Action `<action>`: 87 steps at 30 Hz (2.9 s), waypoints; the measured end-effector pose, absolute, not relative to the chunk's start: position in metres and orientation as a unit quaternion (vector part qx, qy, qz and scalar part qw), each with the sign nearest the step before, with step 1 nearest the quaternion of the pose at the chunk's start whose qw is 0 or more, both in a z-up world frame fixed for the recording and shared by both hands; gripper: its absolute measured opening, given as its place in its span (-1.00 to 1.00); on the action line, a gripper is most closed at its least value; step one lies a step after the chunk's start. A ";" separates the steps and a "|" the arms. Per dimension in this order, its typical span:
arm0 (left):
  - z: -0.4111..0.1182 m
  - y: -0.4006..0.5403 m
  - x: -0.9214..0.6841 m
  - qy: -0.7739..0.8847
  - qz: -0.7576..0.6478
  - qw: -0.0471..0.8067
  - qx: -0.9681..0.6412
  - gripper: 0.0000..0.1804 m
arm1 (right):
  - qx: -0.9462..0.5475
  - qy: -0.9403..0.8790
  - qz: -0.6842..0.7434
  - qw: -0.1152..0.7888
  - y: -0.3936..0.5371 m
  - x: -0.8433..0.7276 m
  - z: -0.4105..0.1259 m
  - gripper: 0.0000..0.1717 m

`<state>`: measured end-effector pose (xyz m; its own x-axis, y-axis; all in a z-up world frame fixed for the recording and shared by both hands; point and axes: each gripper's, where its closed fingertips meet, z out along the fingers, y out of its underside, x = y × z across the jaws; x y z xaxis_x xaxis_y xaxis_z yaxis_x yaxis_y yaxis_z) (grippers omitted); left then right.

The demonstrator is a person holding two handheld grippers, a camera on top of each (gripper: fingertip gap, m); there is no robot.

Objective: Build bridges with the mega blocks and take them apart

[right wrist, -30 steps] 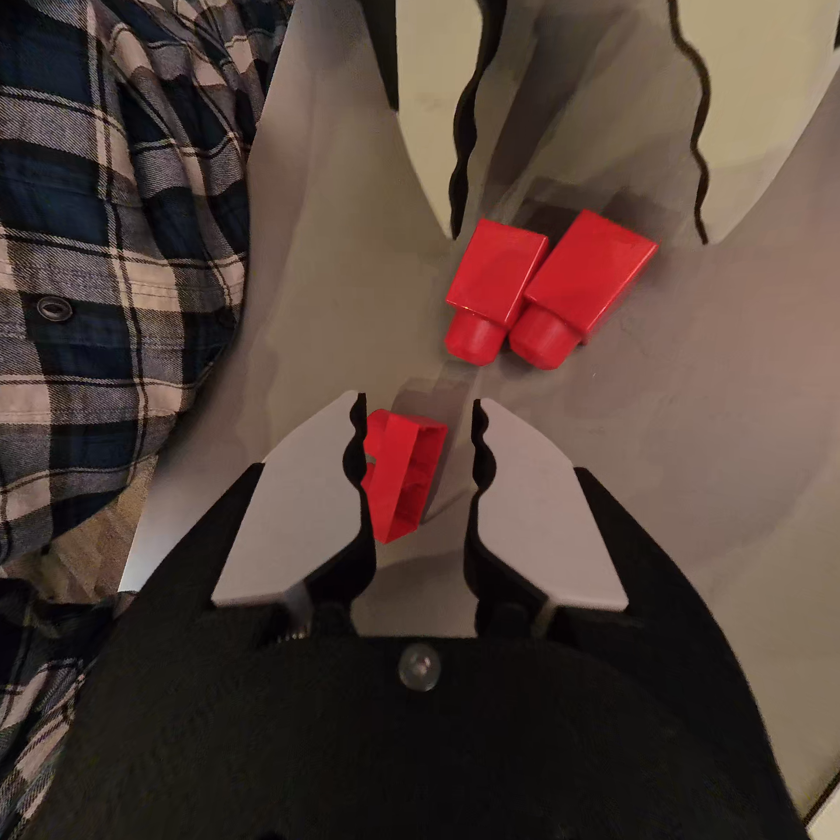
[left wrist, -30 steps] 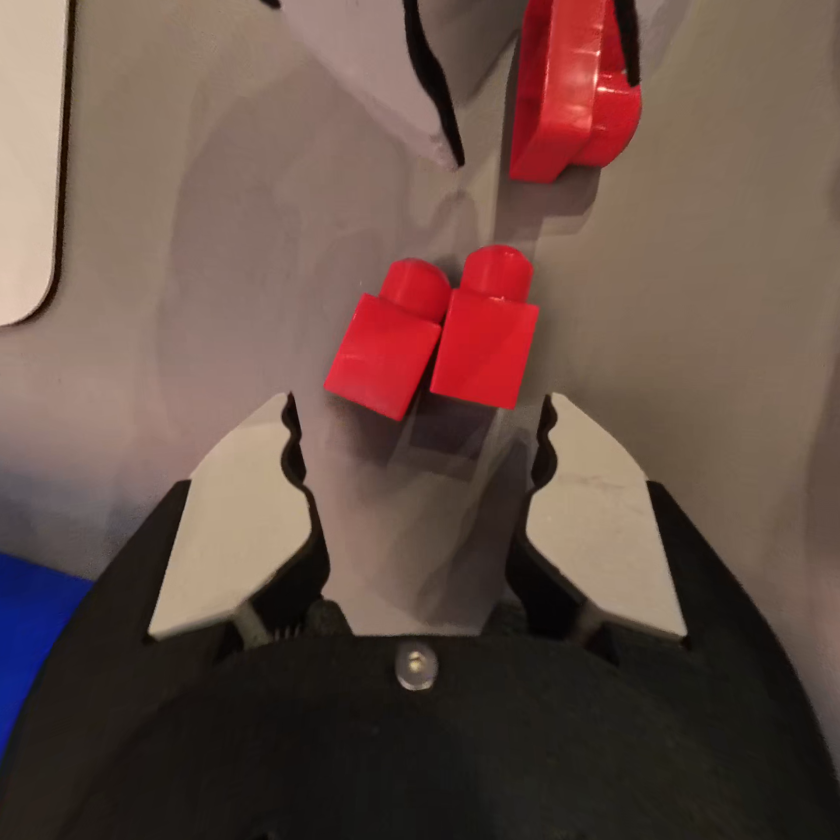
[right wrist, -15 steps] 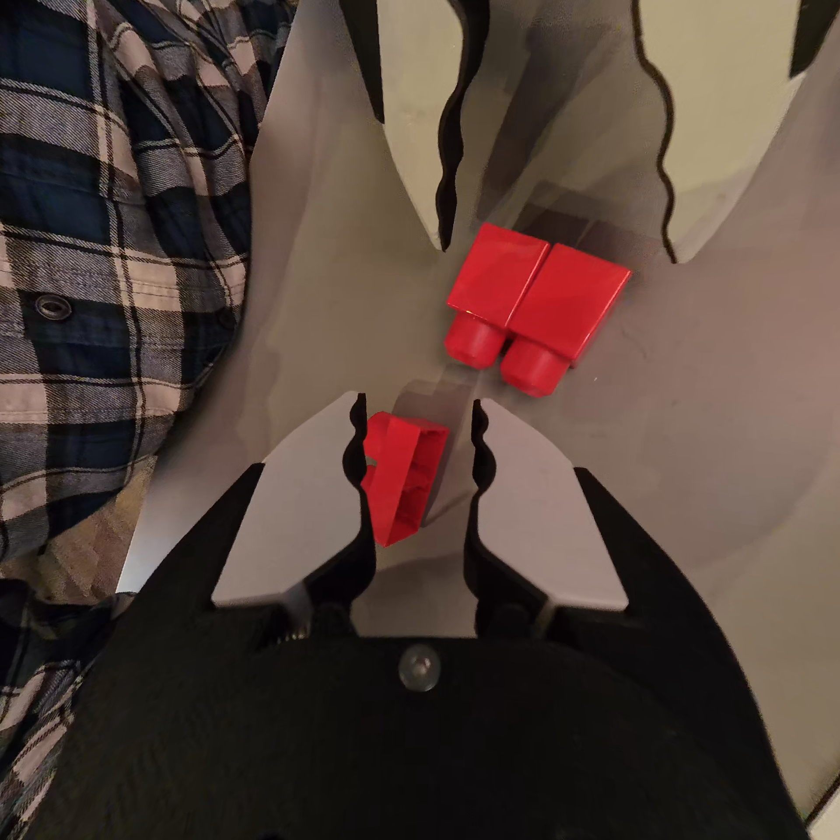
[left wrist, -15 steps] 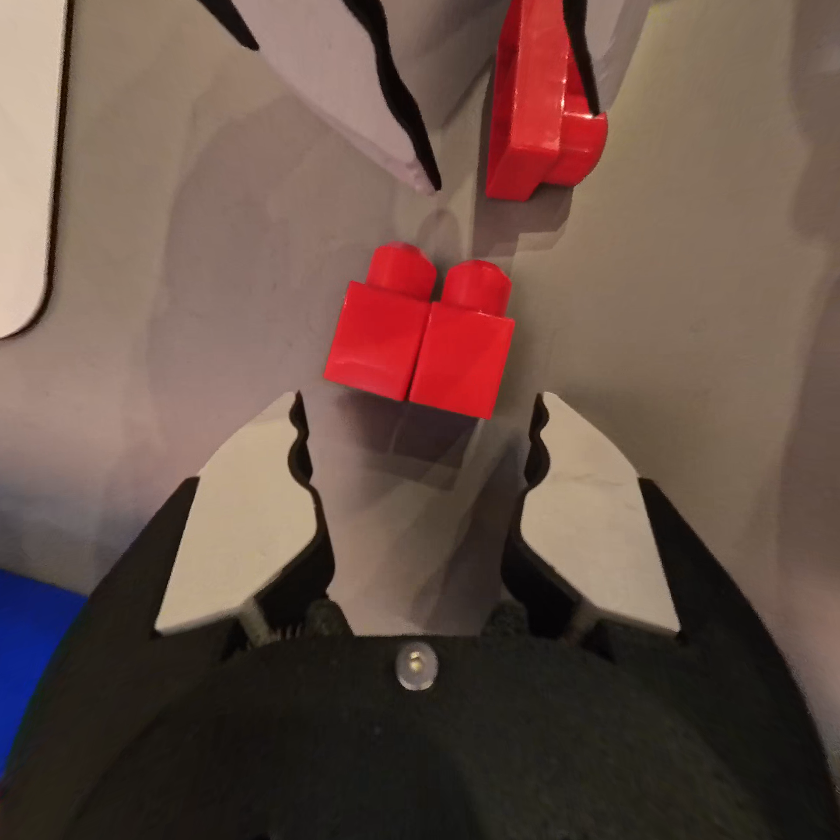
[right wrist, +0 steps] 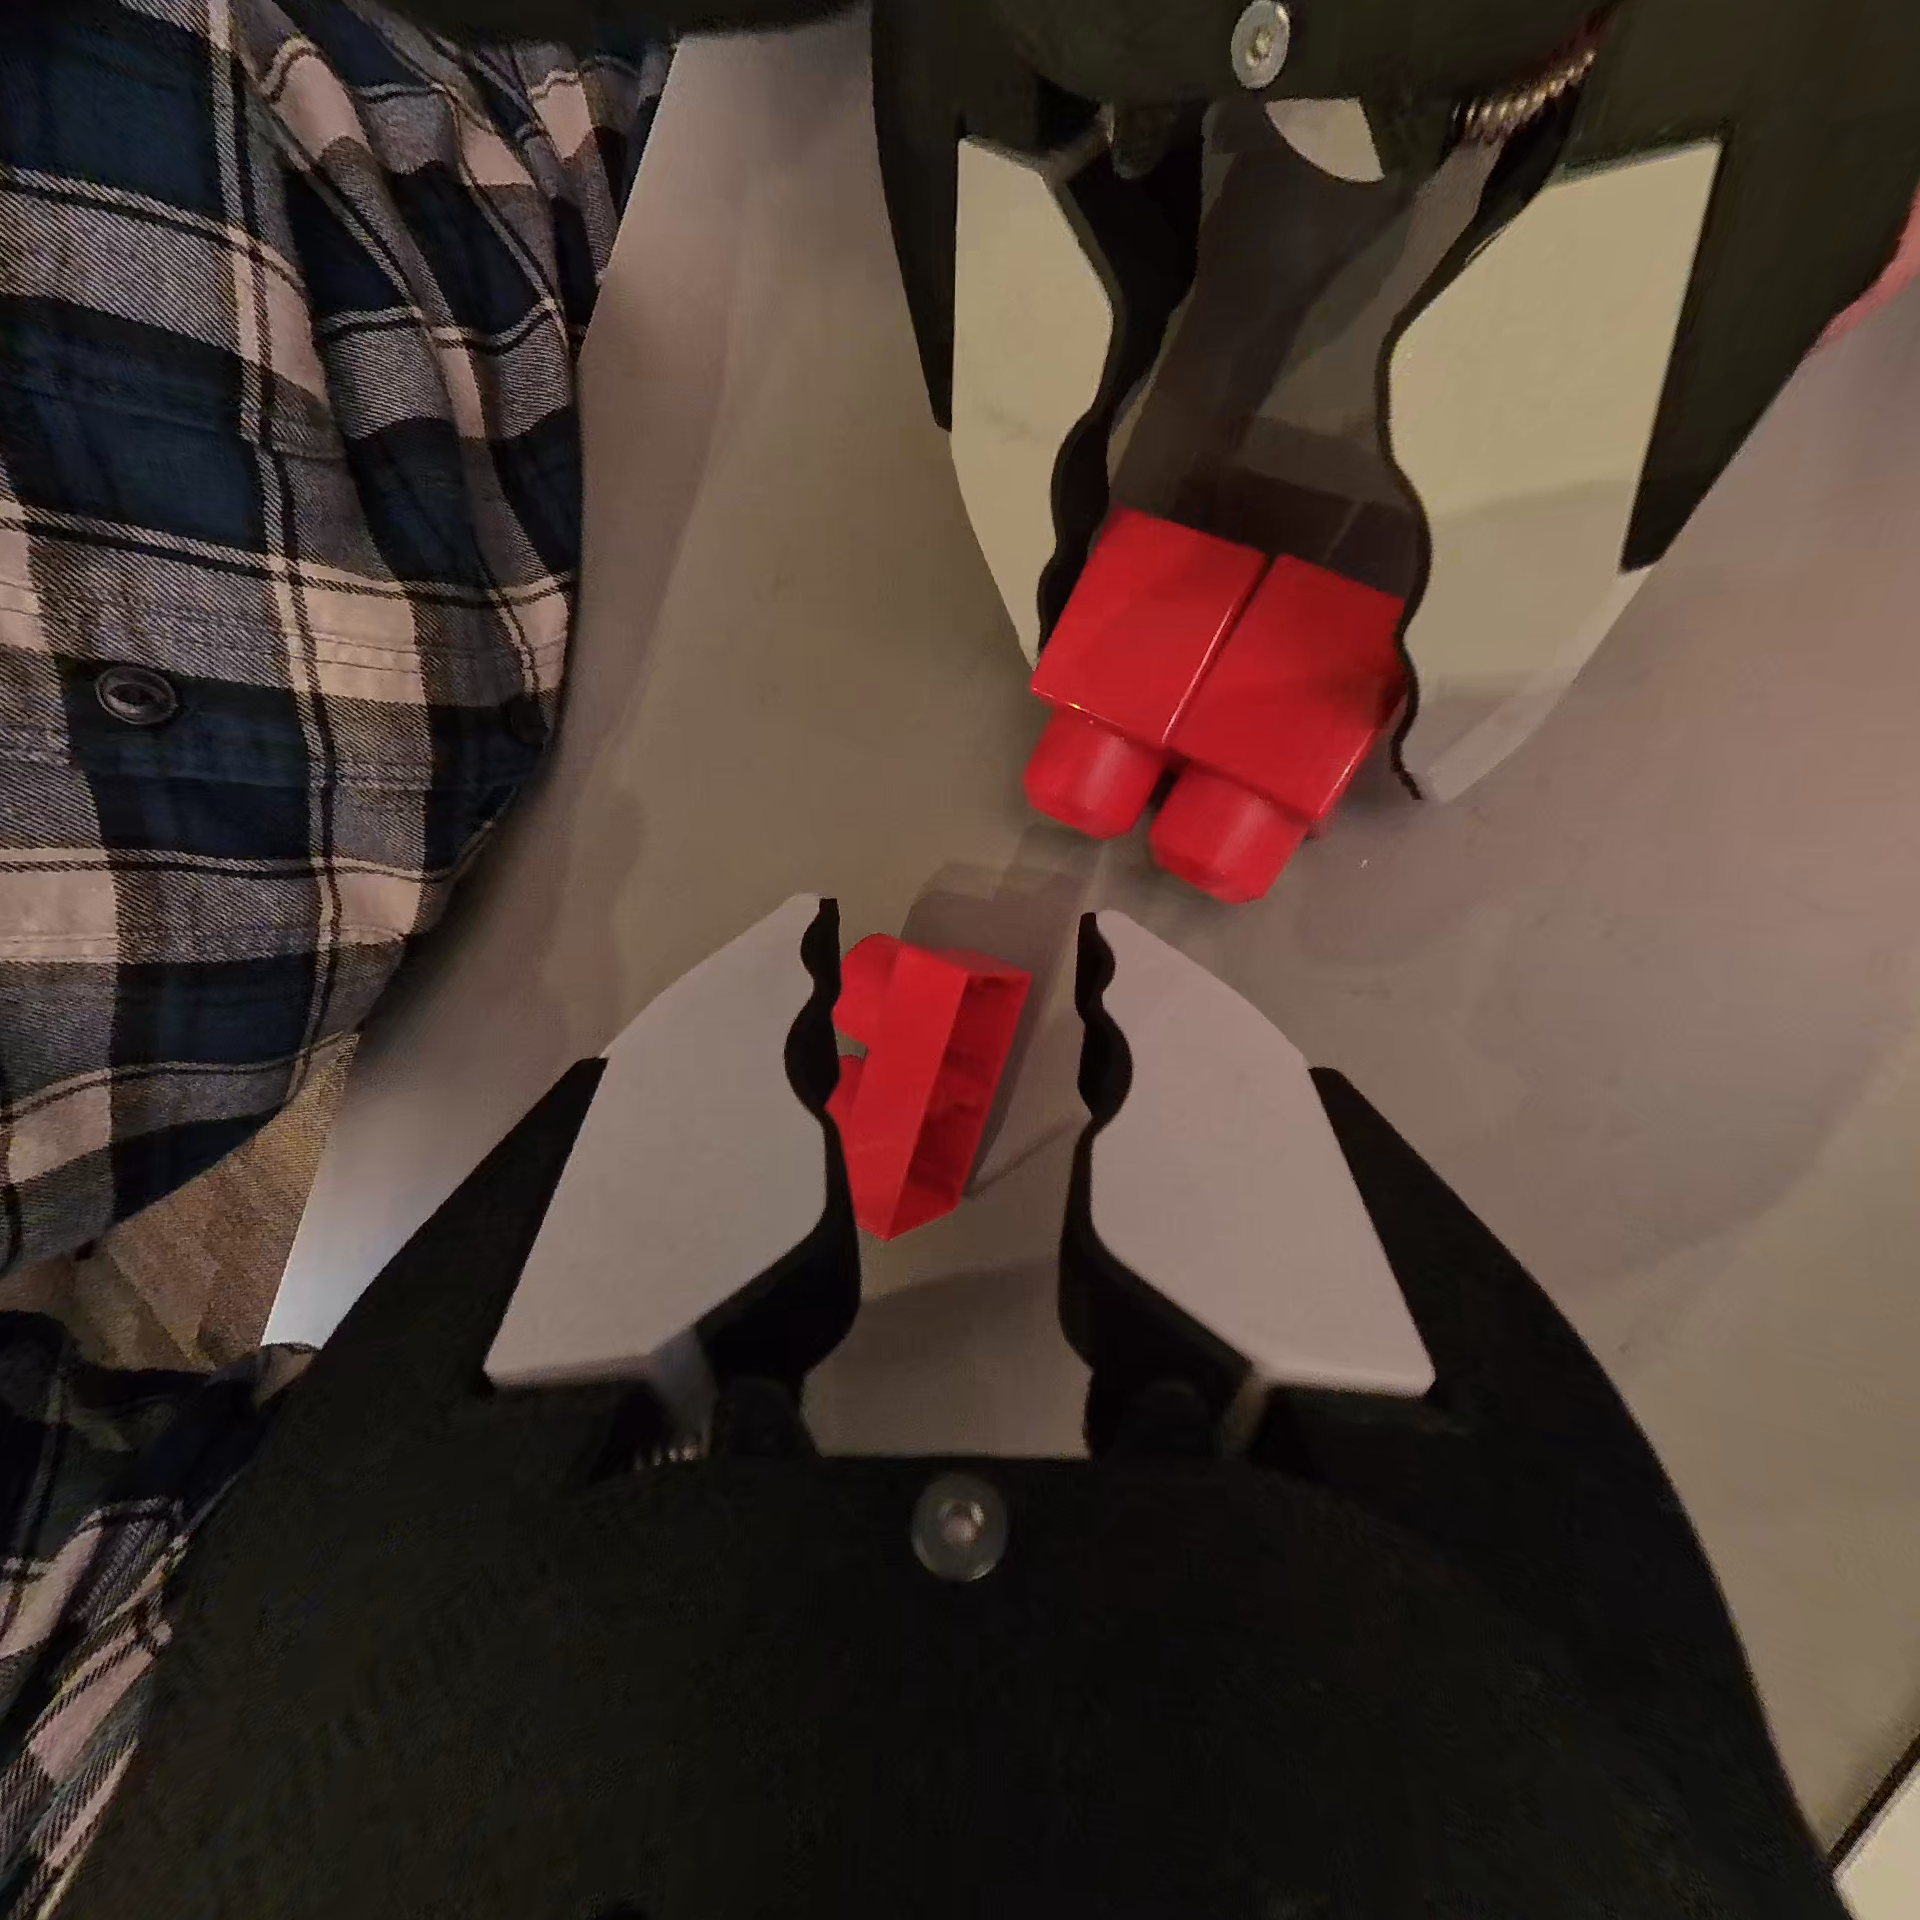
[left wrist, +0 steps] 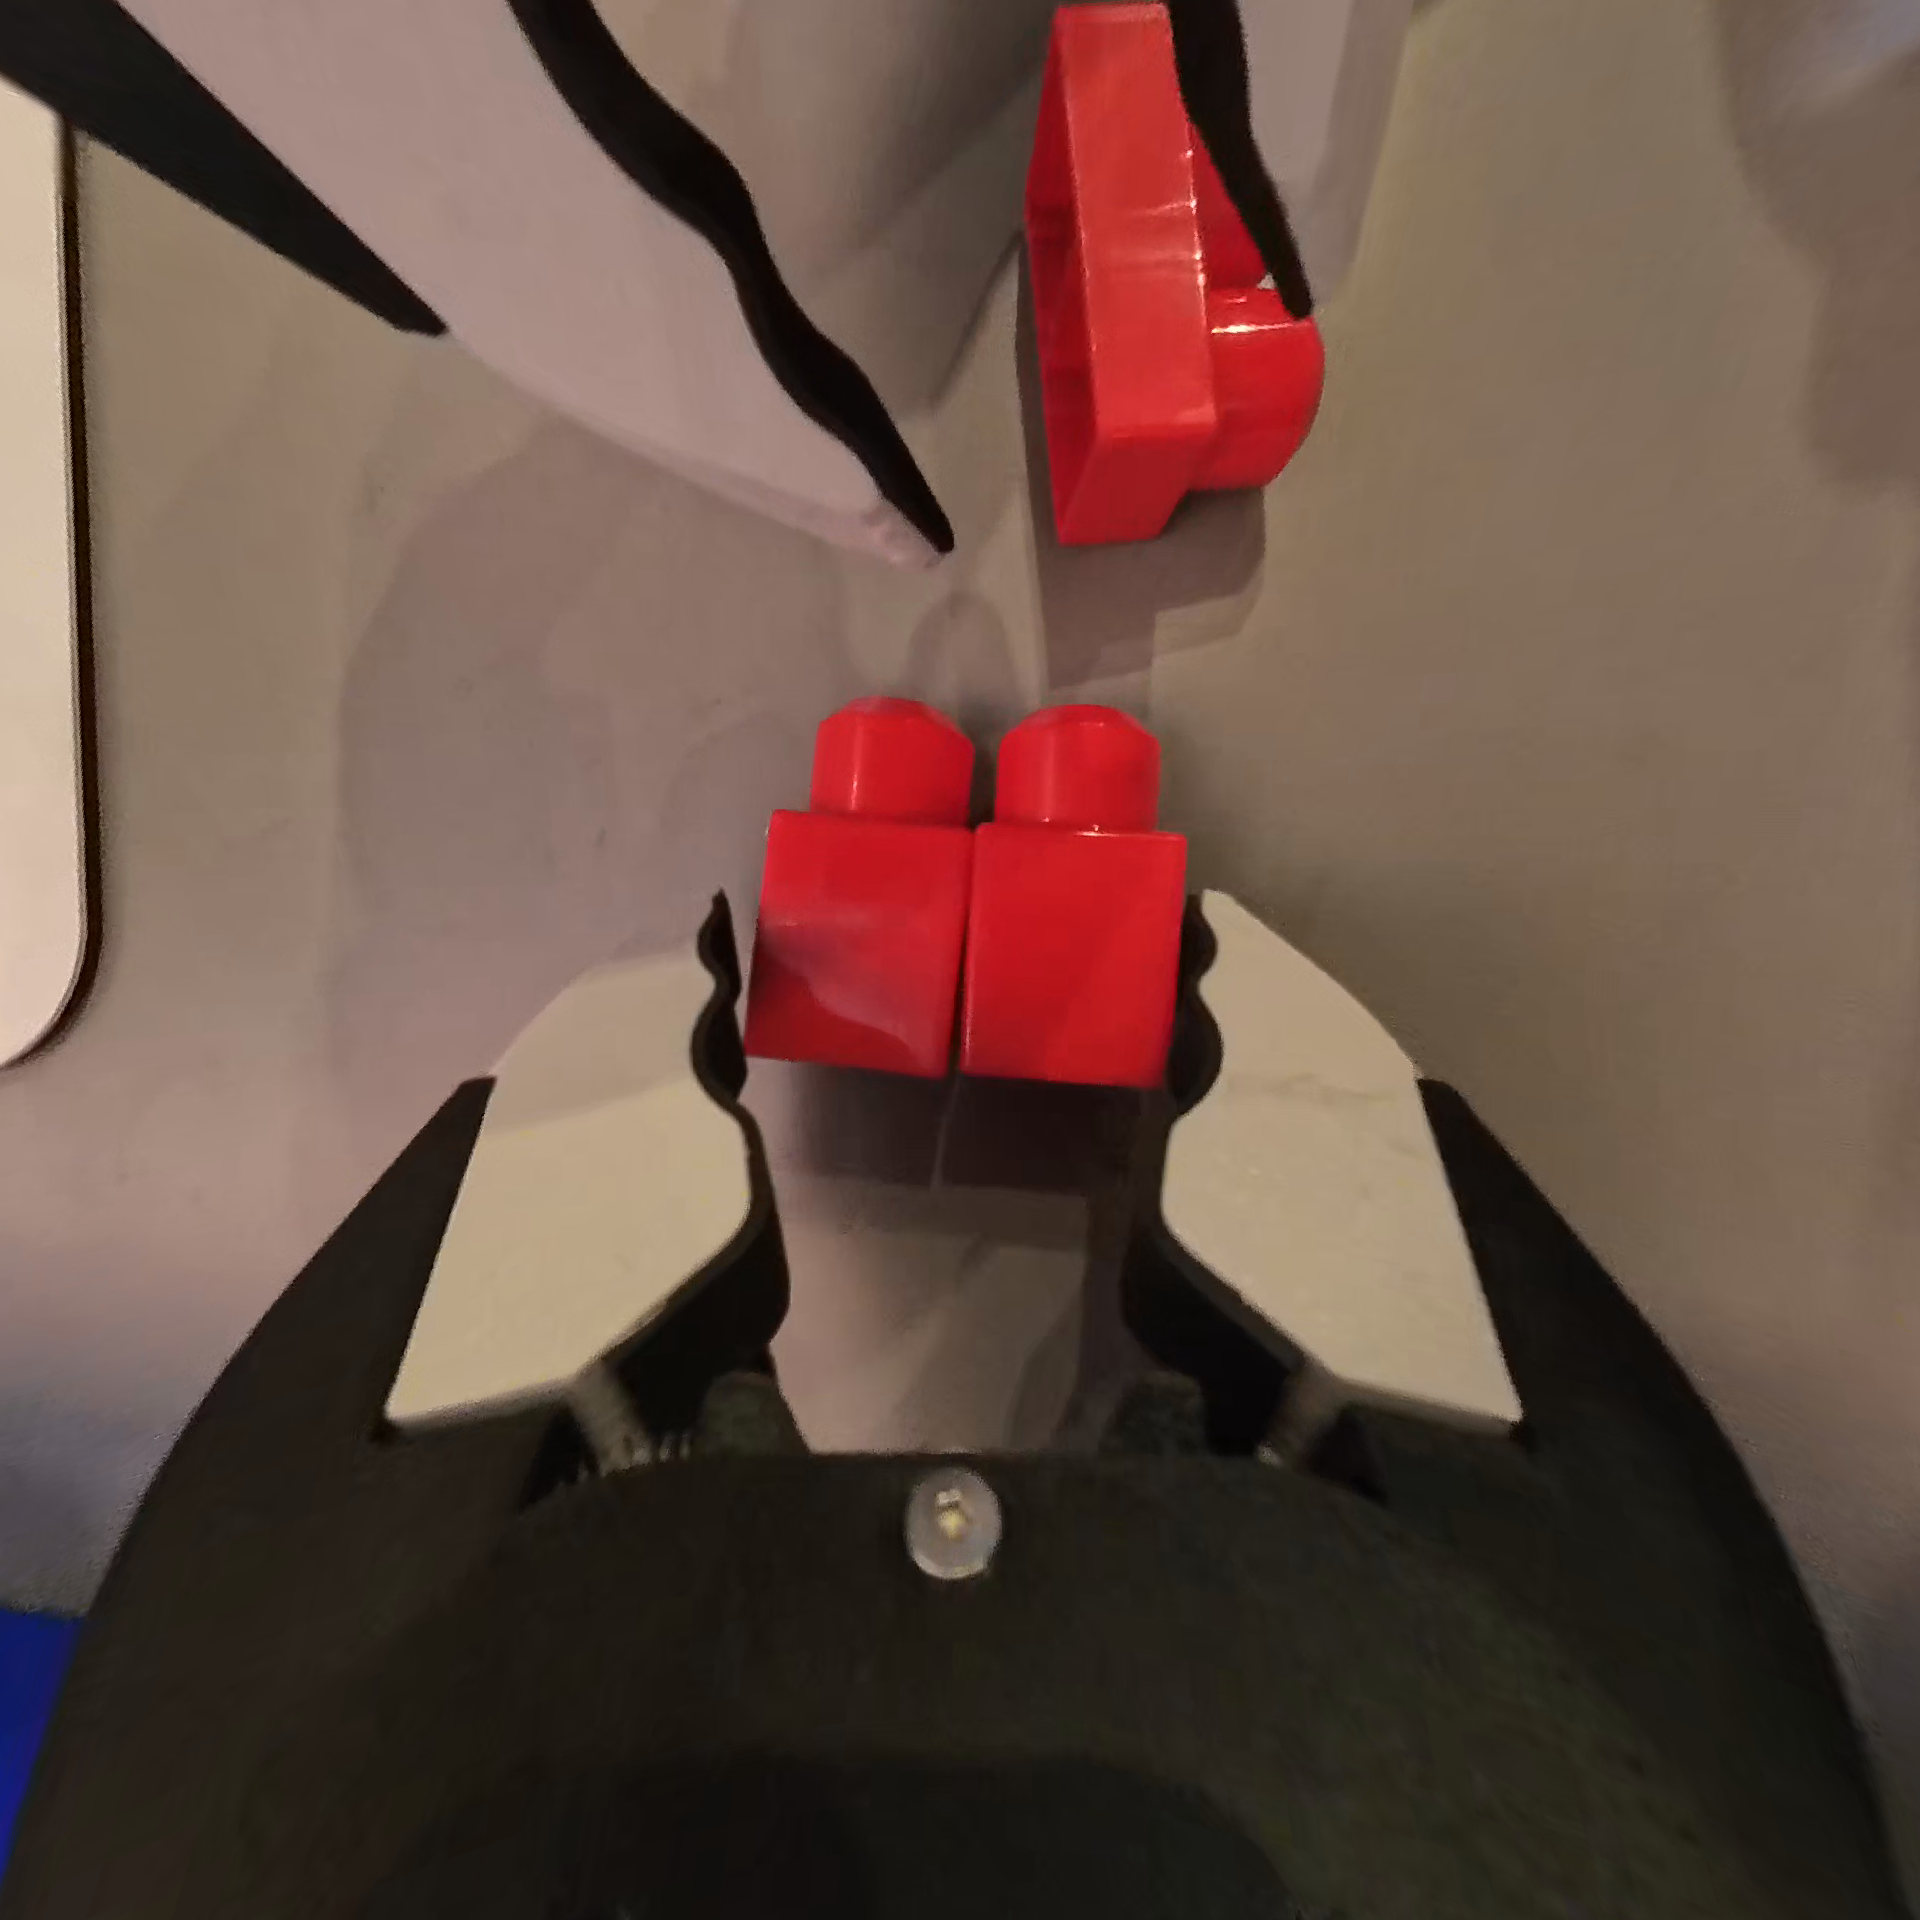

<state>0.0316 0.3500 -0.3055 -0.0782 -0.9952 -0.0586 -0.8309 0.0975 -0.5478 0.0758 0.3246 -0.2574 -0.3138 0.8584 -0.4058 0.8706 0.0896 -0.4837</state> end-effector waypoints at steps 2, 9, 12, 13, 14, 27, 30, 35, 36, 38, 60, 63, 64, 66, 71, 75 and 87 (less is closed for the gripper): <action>-0.309 0.349 0.032 0.711 -0.196 0.217 -0.640 -0.15 | 0.585 0.739 -0.335 0.009 0.324 0.076 -0.257 -0.49; -0.309 0.347 0.035 0.703 -0.216 0.229 -0.637 -0.15 | 0.584 0.739 -0.335 0.010 0.324 0.075 -0.258 -0.49; -0.308 0.347 0.036 0.701 -0.219 0.237 -0.636 -0.16 | 0.584 0.739 -0.337 0.004 0.325 0.075 -0.256 -0.49; -0.306 0.347 0.036 0.699 -0.220 0.240 -0.637 -0.16 | 0.584 0.738 -0.339 0.001 0.326 0.074 -0.254 -0.49; -0.306 0.348 0.036 0.697 -0.216 0.246 -0.638 -0.16 | 0.584 0.737 -0.340 -0.002 0.326 0.074 -0.253 -0.49; -0.309 0.350 0.030 0.687 -0.215 0.241 -0.651 -0.15 | 0.587 0.733 -0.343 -0.027 0.333 0.076 -0.243 -0.49; -0.311 0.351 0.030 0.695 -0.205 0.242 -0.645 -0.09 | 0.585 0.734 -0.344 -0.028 0.333 0.076 -0.243 -0.49; -0.312 0.348 0.032 0.694 -0.225 0.235 -0.642 -0.10 | 0.585 0.734 -0.344 -0.030 0.334 0.077 -0.242 -0.49; -0.312 0.348 0.032 0.696 -0.225 0.237 -0.640 -0.10 | 0.585 0.734 -0.345 -0.030 0.334 0.077 -0.242 -0.50; -0.312 0.348 0.032 0.697 -0.225 0.239 -0.637 -0.11 | 0.584 0.734 -0.344 -0.031 0.334 0.078 -0.242 -0.50; -0.248 0.377 0.025 0.579 -0.304 0.364 -0.663 -0.16 | 0.638 0.727 -0.222 -0.124 0.312 0.112 -0.241 -0.54; -0.230 0.376 0.027 0.531 -0.371 0.378 -0.662 -0.16 | 0.638 0.736 -0.150 -0.171 0.304 0.116 -0.261 -0.50; -0.222 0.375 0.028 0.505 -0.407 0.381 -0.659 -0.16 | 0.632 0.742 -0.119 -0.189 0.303 0.117 -0.266 -0.49; -0.204 0.376 0.026 0.443 -0.483 0.390 -0.647 -0.16 | 0.622 0.751 -0.077 -0.210 0.300 0.119 -0.275 -0.48; -0.163 0.379 0.008 0.298 -0.641 0.403 -0.582 -0.17 | 0.628 0.739 -0.074 -0.234 0.293 0.120 -0.278 -0.50; -0.151 0.379 -0.002 0.251 -0.679 0.410 -0.555 -0.17 | 0.630 0.730 -0.055 -0.260 0.300 0.120 -0.277 -0.48; -0.138 0.374 -0.003 0.240 -0.703 0.410 -0.529 -0.17 | 0.613 0.732 0.014 -0.295 0.299 0.117 -0.298 -0.38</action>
<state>-0.0034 0.3737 -0.1385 -0.1043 -0.8304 0.5474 0.3232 -0.5488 -0.7709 0.1174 0.2995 -0.2981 -0.0733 0.8905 0.4490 0.9066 0.2472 -0.3421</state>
